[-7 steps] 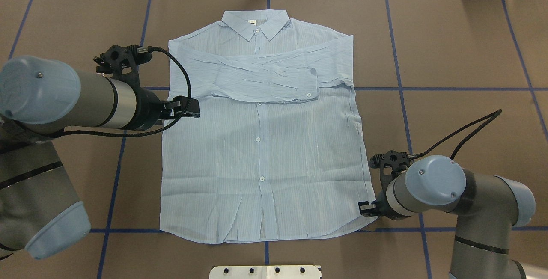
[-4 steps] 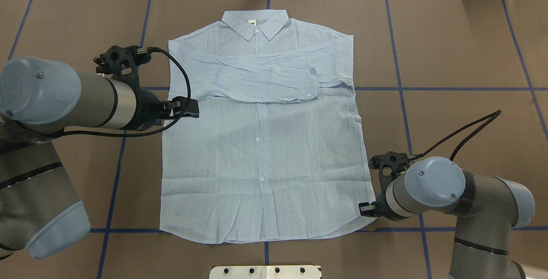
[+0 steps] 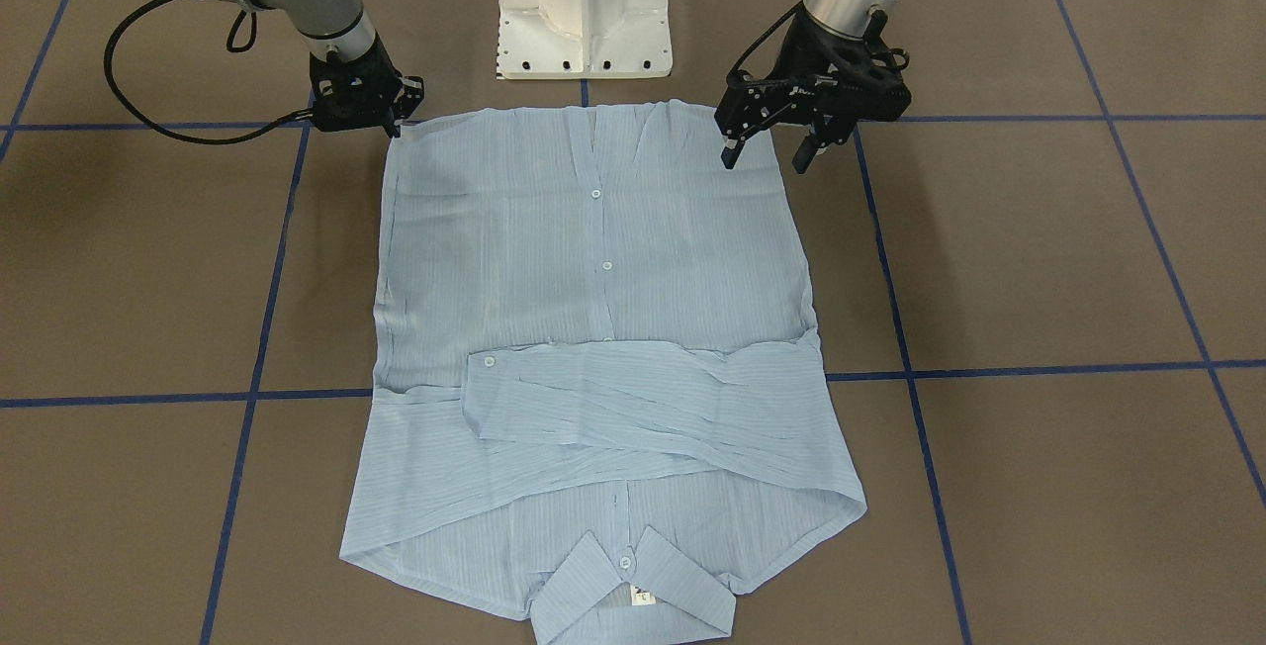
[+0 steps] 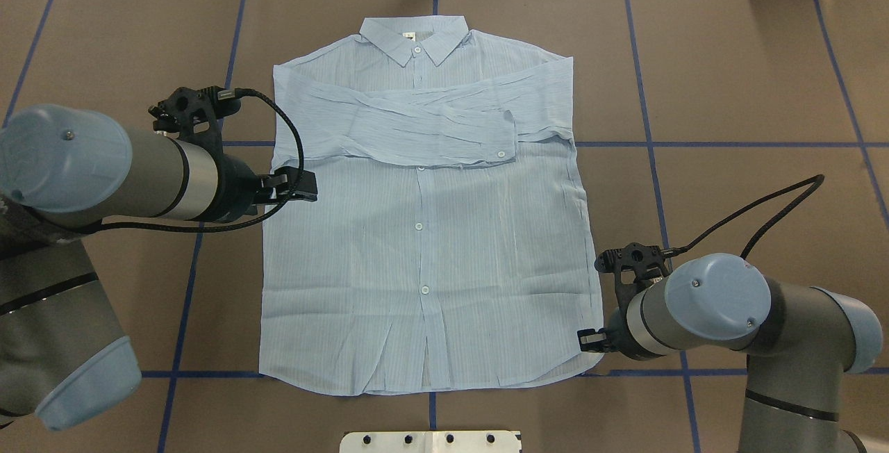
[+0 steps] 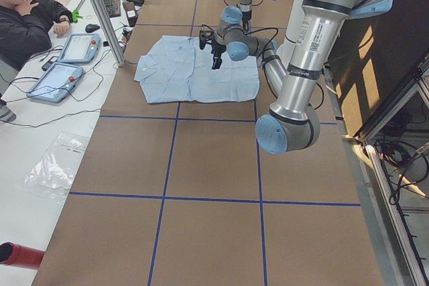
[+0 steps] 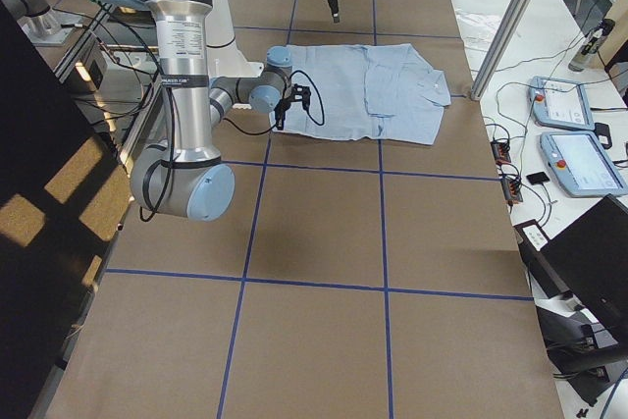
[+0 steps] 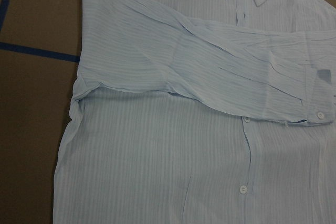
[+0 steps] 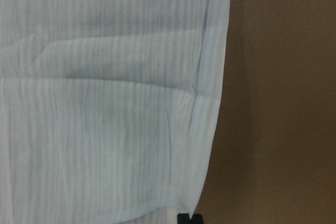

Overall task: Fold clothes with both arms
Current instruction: 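Move the right gripper to the shirt's hem corner nearest the robot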

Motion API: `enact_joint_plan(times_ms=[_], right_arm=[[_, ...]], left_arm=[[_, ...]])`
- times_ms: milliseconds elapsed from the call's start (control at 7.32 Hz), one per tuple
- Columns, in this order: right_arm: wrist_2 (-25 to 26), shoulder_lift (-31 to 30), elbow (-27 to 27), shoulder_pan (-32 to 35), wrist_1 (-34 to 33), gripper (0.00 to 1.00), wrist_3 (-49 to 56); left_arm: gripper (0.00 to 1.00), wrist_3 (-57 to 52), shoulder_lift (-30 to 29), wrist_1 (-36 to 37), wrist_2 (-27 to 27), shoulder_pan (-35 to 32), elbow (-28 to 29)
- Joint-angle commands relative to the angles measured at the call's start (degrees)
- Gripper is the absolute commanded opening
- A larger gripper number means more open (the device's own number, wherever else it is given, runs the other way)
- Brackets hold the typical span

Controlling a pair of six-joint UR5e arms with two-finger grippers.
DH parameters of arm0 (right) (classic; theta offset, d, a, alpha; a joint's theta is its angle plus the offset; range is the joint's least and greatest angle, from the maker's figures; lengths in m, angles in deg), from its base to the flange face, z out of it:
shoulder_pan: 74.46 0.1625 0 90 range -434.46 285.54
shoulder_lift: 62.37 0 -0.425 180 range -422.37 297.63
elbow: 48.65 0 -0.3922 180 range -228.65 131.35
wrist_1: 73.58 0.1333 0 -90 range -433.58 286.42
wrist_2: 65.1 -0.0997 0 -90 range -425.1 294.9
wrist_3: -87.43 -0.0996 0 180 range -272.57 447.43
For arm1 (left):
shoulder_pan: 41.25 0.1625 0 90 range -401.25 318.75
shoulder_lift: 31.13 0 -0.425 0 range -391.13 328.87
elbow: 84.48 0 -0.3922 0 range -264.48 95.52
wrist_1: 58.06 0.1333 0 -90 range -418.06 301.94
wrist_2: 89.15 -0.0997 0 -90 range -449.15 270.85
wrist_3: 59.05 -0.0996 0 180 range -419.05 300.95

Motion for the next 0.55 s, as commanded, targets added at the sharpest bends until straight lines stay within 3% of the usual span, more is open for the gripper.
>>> enact_joint_plan(times_ms=[0,137,410], right_arm=[[0.2,0.4,-1.7,0.2,0.1,0.0,0.0],[0.0,0.4,-2.6,0.3,0.0,0.0,0.0],[0.0,0.8,-2.7,0.5,0.1,0.0,0.0]], left_arm=[[0.92,10.6,4.1,-0.2,-5.9,11.9,-0.8],[0.88,14.9,5.0,0.0,-7.9,16.6,-0.9],[0.87,16.2,9.6,0.1,-8.6,19.1,-0.8]])
